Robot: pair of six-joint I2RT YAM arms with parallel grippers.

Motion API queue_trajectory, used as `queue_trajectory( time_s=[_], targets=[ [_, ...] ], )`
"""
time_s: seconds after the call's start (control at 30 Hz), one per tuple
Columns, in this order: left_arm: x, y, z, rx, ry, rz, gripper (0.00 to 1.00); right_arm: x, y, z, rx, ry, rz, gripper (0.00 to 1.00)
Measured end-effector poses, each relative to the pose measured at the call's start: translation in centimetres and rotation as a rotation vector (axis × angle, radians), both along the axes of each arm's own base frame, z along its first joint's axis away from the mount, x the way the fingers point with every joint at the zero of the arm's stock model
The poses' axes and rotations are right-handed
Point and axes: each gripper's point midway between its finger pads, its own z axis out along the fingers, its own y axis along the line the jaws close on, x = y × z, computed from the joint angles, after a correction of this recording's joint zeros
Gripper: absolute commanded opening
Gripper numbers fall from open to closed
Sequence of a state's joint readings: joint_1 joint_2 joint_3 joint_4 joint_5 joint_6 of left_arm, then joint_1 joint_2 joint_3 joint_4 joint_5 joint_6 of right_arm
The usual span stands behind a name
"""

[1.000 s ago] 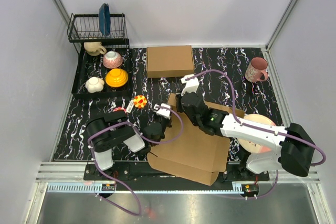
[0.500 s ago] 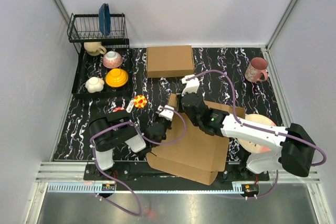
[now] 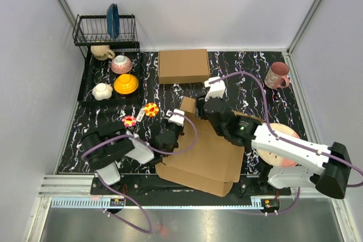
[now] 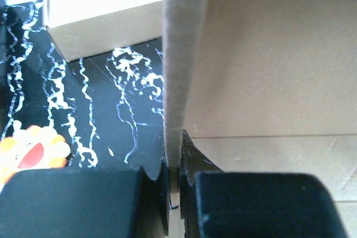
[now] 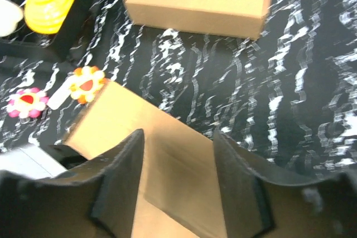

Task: Fold the paper box

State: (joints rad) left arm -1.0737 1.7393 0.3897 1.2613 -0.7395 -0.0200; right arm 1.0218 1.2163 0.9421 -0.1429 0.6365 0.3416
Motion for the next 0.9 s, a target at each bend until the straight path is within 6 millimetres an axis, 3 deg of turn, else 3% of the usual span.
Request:
queue_trajectory(
  time_s=[0.2, 0.33, 0.4, 0.57, 0.77, 0.9],
  targets=[
    [1.1, -0.3, 3.6, -0.015, 0.029, 0.075, 0.0, 0.2, -5.8, 5.8, -0.033, -0.105, -0.14, 0.66],
    [1.1, 0.3, 2.4, 0.019, 0.094, 0.099, 0.0, -0.4, -10.5, 7.5, -0.045, -0.16, -0.256, 0.66],
    [1.1, 1.0, 0.9, 0.062, 0.147, 0.122, 0.0, -1.1, -12.6, 6.9, -0.072, -0.162, -0.297, 0.66],
    [2.0, 1.4, -1.0, 0.081, 0.269, 0.161, 0.0, -2.4, -15.5, 4.2, -0.151, -0.109, -0.359, 0.66],
    [3.0, 0.9, -2.2, 0.059, 0.404, 0.157, 0.0, -3.2, -16.9, 1.8, -0.147, -0.046, -0.428, 0.64],
    [3.1, 1.1, -2.2, 0.048, 0.422, 0.167, 0.0, -3.6, -17.0, 0.4, -0.096, -0.002, -0.46, 0.54]
  ],
)
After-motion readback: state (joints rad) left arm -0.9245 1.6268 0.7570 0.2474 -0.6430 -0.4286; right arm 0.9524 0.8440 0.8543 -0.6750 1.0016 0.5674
